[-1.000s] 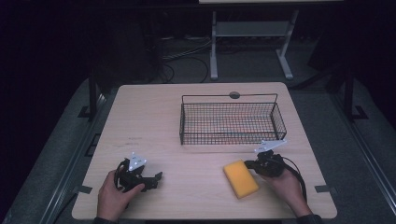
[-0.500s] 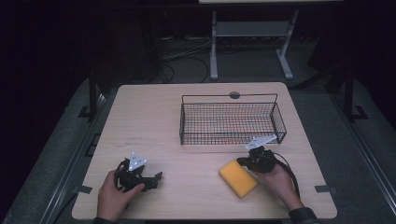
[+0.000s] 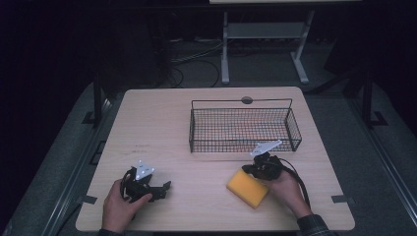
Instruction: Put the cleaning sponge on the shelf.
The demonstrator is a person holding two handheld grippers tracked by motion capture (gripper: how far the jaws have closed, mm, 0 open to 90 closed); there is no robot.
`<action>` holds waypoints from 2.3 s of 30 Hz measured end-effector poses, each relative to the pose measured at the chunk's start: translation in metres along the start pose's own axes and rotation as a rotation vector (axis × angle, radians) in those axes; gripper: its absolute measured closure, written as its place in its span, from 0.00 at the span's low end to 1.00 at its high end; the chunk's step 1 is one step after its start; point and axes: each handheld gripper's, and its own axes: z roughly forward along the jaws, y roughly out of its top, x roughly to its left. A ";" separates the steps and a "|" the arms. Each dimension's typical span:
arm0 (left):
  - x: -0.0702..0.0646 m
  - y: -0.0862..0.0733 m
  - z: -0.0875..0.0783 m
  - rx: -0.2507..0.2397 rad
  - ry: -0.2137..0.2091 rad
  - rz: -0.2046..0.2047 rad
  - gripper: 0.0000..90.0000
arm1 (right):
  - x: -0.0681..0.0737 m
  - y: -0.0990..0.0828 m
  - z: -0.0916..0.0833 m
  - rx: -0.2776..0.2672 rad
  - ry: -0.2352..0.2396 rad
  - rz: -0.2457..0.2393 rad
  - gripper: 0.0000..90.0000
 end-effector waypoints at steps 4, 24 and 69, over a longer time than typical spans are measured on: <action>0.000 0.000 0.000 0.001 0.000 0.000 0.14 | 0.002 0.003 0.003 -0.002 0.007 -0.010 1.00; 0.000 0.000 0.000 0.000 0.000 0.000 0.14 | 0.017 0.020 0.018 0.013 0.058 -0.059 1.00; 0.000 0.000 0.000 0.000 0.000 0.000 0.14 | 0.031 0.006 -0.035 0.201 0.101 -0.161 0.15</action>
